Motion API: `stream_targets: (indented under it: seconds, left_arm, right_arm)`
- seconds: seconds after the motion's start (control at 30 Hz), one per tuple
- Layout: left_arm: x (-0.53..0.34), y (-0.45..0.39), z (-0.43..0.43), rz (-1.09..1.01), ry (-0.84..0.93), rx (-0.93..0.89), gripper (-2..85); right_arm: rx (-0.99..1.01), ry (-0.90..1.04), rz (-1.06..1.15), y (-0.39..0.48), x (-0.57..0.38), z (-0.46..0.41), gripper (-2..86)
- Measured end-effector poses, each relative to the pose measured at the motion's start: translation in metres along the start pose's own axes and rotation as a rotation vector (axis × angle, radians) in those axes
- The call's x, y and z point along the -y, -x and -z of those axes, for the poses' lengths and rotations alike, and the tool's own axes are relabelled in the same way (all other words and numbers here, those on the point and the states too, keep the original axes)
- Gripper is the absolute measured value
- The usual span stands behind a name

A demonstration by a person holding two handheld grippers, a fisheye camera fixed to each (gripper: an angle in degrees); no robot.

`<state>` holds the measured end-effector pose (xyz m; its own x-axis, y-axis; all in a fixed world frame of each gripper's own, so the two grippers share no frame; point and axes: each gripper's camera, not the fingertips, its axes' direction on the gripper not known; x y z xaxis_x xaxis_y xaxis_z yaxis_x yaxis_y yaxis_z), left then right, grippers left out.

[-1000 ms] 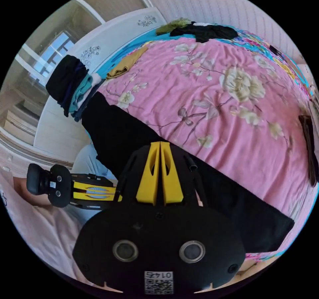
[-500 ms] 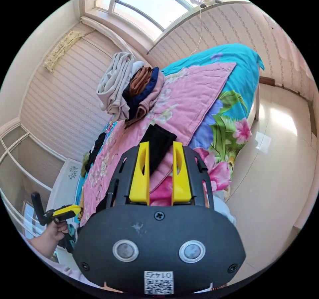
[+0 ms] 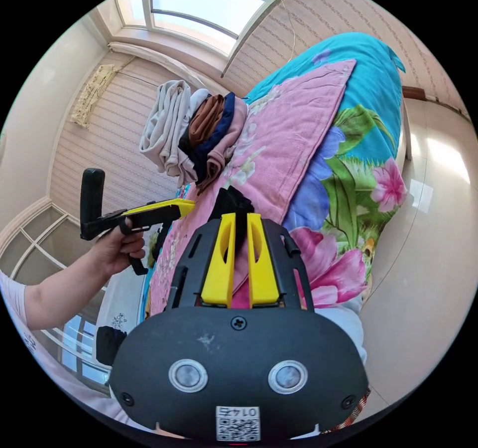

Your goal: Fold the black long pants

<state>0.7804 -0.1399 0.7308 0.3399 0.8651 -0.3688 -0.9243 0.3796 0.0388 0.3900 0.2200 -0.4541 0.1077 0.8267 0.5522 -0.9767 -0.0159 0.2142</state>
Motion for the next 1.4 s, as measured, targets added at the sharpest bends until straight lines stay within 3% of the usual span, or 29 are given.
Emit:
stream_targets:
  seconds: [0.17,0.4,0.73,0.9,1.13,1.4]
  left_arm:
    - [0.032,-0.004,-0.031,-0.065,0.105,0.055,7.2]
    - [0.049,-0.018,-0.025,-0.141,0.166,0.086,1.2]
    - [-0.020,-0.006,0.111,0.032,-0.036,0.101,-0.7]
    - [-0.130,0.003,0.222,0.115,-0.195,0.150,-0.7]
    - [-0.331,0.030,0.346,0.403,-0.330,0.212,-0.6]
    - [-0.573,0.057,0.441,0.810,-0.446,0.246,-0.7]
  right_arm:
    - [0.044,-0.012,-0.004,-0.001,-0.003,0.013,2.8]
    - [0.084,0.006,-0.010,-0.001,-0.022,0.014,2.7]
    - [0.169,0.043,0.074,0.018,-0.101,0.020,2.8]
    - [0.397,0.155,0.194,0.080,-0.162,0.033,2.7]
    - [0.630,0.510,0.457,0.229,-0.321,-0.029,2.5]
    - [0.671,0.856,0.769,0.369,-0.550,-0.127,2.5]
